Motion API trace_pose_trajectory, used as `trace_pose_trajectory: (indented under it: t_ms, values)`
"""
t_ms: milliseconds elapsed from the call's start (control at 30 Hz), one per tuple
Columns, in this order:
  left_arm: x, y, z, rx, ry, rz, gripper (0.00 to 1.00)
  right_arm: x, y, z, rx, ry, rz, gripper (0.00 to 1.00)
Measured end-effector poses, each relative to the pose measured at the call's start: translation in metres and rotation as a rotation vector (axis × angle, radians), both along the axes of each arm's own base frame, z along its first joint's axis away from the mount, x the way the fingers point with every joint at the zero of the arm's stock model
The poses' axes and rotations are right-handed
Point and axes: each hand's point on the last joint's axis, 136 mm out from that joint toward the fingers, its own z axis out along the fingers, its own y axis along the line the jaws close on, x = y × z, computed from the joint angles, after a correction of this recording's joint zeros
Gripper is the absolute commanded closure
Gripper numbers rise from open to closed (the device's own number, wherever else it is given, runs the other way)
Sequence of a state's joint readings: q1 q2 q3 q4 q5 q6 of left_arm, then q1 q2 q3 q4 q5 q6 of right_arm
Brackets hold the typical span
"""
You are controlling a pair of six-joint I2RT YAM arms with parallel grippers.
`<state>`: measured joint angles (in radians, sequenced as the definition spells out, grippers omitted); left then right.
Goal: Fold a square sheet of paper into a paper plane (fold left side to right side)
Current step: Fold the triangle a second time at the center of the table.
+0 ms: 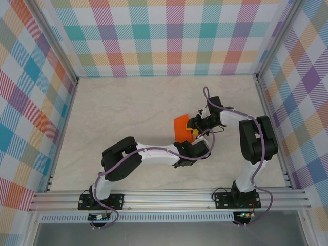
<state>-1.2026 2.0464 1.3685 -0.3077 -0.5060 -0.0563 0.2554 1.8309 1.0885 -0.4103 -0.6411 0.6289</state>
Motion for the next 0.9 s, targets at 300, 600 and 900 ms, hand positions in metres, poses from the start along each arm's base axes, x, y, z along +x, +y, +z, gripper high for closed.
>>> trace_pose_trajectory:
  t_ms: [300, 600, 900]
  values:
    - [0.000, 0.001, 0.002, -0.008, -0.001, 0.003, 1.00, 0.000, -0.001, -0.001, -0.010, 0.000, -0.003, 0.59]
    - [-0.005, 0.003, 0.003, -0.045, 0.012, -0.004, 1.00, 0.001, -0.001, -0.001, -0.011, -0.003, -0.003, 0.59]
    - [-0.006, 0.010, 0.031, -0.208, 0.048, 0.007, 1.00, 0.002, -0.001, 0.009, -0.003, -0.020, -0.003, 0.59]
